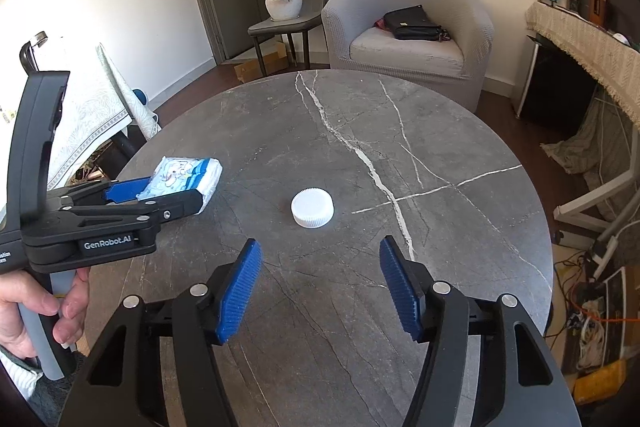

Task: Collect trash
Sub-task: 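Grasp the blue-white tissue pack with the left tool while the right tool grasps the white cap, then carry the tissue pack and white cap over the green bin with both tools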

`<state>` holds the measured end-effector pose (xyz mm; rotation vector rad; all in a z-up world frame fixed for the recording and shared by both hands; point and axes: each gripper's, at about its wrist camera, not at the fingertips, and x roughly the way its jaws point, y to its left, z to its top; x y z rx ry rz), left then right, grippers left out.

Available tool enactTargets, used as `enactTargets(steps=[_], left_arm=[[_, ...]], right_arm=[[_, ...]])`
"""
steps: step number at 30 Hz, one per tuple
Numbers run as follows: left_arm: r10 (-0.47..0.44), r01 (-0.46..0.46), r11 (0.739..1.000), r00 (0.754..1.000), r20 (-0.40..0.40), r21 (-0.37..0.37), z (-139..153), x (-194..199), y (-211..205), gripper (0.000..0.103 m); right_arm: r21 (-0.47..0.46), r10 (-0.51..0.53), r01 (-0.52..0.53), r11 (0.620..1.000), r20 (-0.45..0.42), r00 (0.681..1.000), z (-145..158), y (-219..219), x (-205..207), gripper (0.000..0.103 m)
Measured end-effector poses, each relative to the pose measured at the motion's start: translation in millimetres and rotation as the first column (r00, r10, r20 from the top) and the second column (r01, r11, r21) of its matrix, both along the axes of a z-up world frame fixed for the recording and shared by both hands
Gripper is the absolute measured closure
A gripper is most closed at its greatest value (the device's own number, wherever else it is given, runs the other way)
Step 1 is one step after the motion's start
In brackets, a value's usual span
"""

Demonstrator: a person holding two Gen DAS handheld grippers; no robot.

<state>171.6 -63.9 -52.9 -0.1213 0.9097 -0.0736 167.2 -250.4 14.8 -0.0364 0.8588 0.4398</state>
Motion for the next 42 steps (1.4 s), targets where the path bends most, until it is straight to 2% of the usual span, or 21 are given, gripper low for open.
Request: enactTargets(steps=[14, 21, 27, 29, 34, 42], left_arm=[[-0.033, 0.034, 0.998, 0.999, 0.018, -0.055, 18, -32, 42, 0.03], [-0.043, 0.044, 0.998, 0.999, 0.018, -0.053, 20, -41, 61, 0.03], [-0.04, 0.04, 0.996, 0.999, 0.008, -0.08, 16, -49, 82, 0.03], [-0.038, 0.039, 0.996, 0.999, 0.008, -0.081, 15, -54, 86, 0.03], [-0.04, 0.041, 0.996, 0.999, 0.011, -0.082, 17, -66, 101, 0.03], [-0.001, 0.004, 0.996, 1.0, 0.03, -0.085, 24, -94, 127, 0.03]], right_arm=[[-0.087, -0.028, 0.025, 0.996, -0.038, 0.999, -18, 33, 27, 0.062], [-0.155, -0.063, 0.056, 0.986, -0.041, 0.997, -21, 49, 36, 0.067], [-0.172, -0.102, 0.093, 0.981, -0.047, 0.994, -24, 54, 44, 0.068], [-0.18, -0.106, 0.096, 0.979, -0.043, 0.993, -25, 57, 45, 0.072], [-0.166, -0.083, 0.075, 0.983, -0.039, 0.996, -19, 70, 43, 0.073], [-0.132, 0.014, -0.017, 0.991, -0.023, 1.0, 2, 109, 28, 0.073]])
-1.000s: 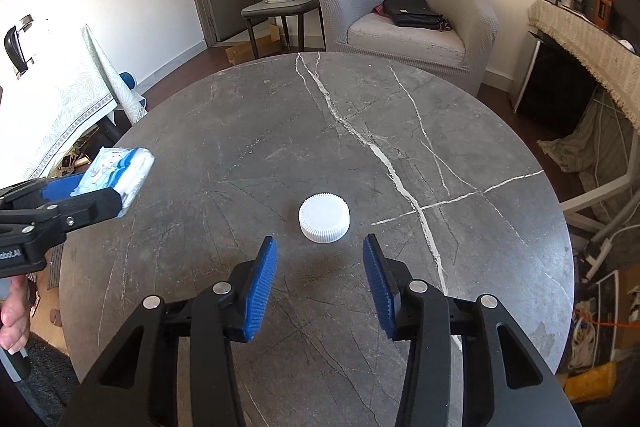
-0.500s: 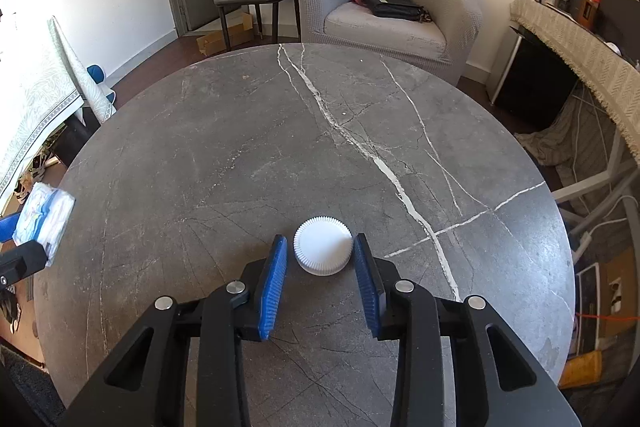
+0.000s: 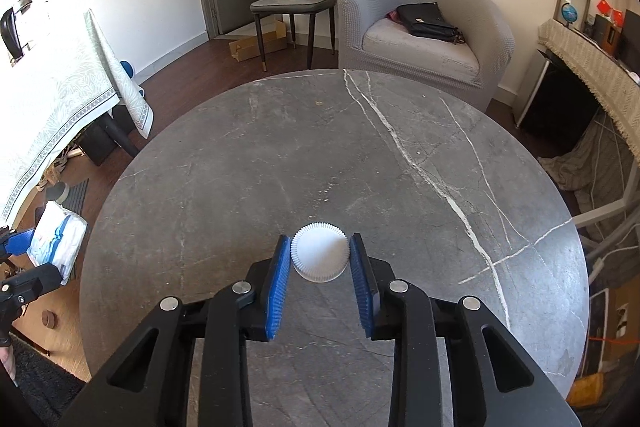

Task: Collect trash
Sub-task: 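Carry the tissue pack and white cap over the green bin with both tools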

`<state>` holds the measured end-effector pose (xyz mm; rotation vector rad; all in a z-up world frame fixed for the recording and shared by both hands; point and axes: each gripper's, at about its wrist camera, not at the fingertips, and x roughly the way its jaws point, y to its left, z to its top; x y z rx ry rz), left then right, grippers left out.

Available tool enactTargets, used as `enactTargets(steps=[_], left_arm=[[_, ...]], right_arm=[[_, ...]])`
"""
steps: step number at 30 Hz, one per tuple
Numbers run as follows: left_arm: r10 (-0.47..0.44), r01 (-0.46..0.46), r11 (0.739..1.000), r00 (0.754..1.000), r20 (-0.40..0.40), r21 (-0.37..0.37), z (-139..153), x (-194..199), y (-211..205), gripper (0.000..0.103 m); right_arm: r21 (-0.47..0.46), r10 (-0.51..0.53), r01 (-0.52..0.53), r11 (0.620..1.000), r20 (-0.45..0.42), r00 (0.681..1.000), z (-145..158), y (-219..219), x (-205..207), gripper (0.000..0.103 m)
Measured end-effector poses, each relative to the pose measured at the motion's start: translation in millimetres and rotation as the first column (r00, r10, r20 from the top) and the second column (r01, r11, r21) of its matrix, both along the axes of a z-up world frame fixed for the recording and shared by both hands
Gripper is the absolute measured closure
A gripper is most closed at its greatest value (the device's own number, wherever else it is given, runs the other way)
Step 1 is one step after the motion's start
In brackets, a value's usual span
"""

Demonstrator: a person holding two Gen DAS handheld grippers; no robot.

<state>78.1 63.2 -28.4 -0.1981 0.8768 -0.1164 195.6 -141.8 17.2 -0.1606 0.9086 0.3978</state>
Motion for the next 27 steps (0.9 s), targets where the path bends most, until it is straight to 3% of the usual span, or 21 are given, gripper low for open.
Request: enactTargets(steps=[13, 23, 27], left_arm=[[0.086, -0.085, 0.996, 0.996, -0.006, 0.017, -3, -29, 48, 0.03], [0.139, -0.14, 0.99, 0.988, -0.073, -0.01, -31, -41, 92, 0.03], [0.147, -0.145, 0.989, 0.985, -0.085, 0.028, -42, -41, 102, 0.03]], right_arm=[[0.011, 0.183, -0.183, 0.983, 0.019, 0.983, 22, 71, -34, 0.073], [0.075, 0.288, -0.288, 0.955, 0.015, 0.957, 30, 117, -53, 0.073], [0.077, 0.343, -0.343, 0.936, 0.015, 0.939, 33, 143, -65, 0.073]])
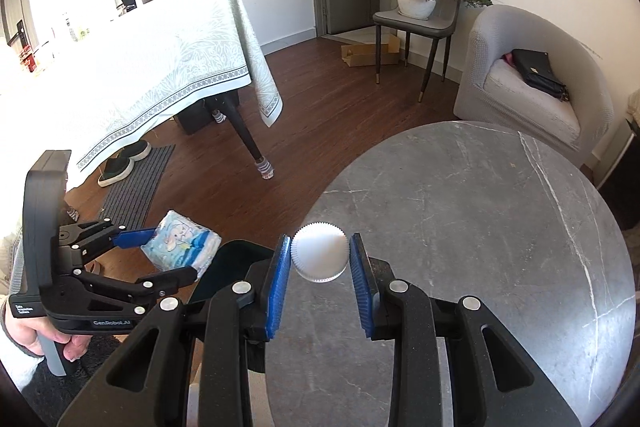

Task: Collect trash
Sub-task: 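Carry the tissue pack and white cap over the green bin with both tools, then open the left tool to drop the tissue pack into the bin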

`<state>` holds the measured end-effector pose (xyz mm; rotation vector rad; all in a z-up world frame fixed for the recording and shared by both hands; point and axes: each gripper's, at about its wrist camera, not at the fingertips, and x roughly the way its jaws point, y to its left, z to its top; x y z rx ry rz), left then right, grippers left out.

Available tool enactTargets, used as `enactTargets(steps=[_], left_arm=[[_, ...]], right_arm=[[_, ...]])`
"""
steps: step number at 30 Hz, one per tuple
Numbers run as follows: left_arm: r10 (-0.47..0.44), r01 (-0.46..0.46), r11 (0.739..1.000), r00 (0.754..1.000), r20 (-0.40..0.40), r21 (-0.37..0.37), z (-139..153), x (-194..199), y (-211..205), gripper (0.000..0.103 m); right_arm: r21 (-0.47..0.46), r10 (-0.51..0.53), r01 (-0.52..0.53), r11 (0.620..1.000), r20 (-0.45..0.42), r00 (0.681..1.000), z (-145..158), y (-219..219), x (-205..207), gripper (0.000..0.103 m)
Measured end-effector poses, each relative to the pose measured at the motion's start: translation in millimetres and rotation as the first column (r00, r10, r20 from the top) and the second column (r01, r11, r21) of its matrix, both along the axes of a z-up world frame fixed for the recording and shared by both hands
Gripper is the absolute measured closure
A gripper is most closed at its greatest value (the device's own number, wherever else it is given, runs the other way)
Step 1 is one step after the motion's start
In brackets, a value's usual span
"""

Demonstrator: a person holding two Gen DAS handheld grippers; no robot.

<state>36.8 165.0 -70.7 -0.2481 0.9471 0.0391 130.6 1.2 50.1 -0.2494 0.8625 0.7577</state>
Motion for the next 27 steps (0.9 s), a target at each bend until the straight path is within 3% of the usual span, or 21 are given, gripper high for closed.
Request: enactTargets(steps=[7, 11, 27], left_arm=[[0.011, -0.01, 1.0, 0.999, -0.053, 0.017, -29, -1, 19, 0.03], [0.016, -0.019, 0.999, 0.996, -0.093, -0.031, -45, 0, 34, 0.03], [-0.006, -0.014, 0.996, 0.975, -0.223, -0.091, -95, -2, 58, 0.028]], right_arm=[[-0.008, 0.077, -0.077, 0.997, -0.019, 0.997, -4, 35, -16, 0.073], [-0.028, 0.107, -0.108, 0.994, -0.036, 0.994, -12, 49, -23, 0.073], [-0.06, 0.153, -0.157, 0.986, -0.074, 0.985, -29, 86, -25, 0.073]])
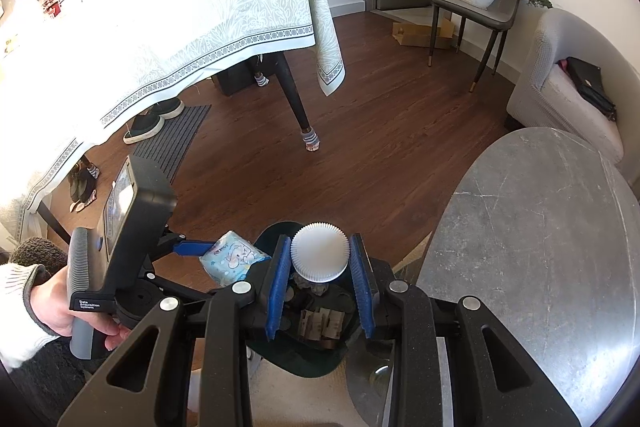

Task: Collect trash
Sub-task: 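Open the left tool to drop the tissue pack into the bin, then lower the right tool into the bin and open it to drop the cap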

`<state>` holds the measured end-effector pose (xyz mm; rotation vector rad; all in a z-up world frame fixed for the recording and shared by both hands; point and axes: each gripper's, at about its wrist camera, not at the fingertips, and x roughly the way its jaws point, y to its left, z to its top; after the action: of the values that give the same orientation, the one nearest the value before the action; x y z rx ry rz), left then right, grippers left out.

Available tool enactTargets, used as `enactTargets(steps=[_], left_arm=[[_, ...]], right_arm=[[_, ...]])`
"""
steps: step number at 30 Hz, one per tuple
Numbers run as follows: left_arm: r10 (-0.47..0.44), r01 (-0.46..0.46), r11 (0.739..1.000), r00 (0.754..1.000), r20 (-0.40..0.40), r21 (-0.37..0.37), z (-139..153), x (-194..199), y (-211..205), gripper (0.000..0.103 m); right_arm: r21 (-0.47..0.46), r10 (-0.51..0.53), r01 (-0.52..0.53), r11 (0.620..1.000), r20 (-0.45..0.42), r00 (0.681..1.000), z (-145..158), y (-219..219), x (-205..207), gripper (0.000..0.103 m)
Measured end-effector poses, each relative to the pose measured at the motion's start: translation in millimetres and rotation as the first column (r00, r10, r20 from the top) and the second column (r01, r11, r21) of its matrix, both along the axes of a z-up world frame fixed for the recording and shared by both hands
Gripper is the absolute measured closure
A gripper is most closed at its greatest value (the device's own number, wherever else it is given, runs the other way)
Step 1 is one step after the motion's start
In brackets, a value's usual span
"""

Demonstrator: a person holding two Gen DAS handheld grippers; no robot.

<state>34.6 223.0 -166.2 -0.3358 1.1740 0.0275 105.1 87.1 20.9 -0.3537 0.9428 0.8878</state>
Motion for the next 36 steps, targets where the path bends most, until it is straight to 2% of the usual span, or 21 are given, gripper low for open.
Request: enactTargets(steps=[8, 10, 14, 21, 27, 36], left_arm=[[0.017, -0.021, 0.998, 0.998, -0.056, -0.059, -24, 1, 16, 0.024], [0.028, -0.032, 0.997, 0.998, -0.053, -0.065, -24, -1, 20, 0.02], [0.062, -0.063, 0.996, 0.998, -0.019, -0.061, -15, -4, 32, 0.02], [0.109, -0.105, 0.992, 0.991, 0.071, -0.064, 9, -13, 54, 0.03], [0.116, -0.107, 0.992, 0.983, 0.141, -0.073, 29, -18, 62, 0.04], [0.127, -0.111, 0.99, 0.963, 0.237, -0.082, 61, -25, 68, 0.05]], right_arm=[[-0.016, 0.03, -0.03, 0.999, -0.011, 0.999, -6, 23, 0, 0.073], [-0.021, 0.037, -0.037, 0.999, -0.013, 0.999, -8, 29, -1, 0.073], [-0.042, 0.046, -0.047, 0.998, -0.018, 0.999, -14, 38, -1, 0.073], [-0.092, 0.061, -0.064, 0.994, -0.037, 0.997, -32, 48, -3, 0.073], [-0.136, 0.06, -0.069, 0.988, -0.069, 0.996, -54, 54, -5, 0.073], [-0.211, 0.075, -0.099, 0.973, -0.118, 0.99, -89, 59, -10, 0.073]])
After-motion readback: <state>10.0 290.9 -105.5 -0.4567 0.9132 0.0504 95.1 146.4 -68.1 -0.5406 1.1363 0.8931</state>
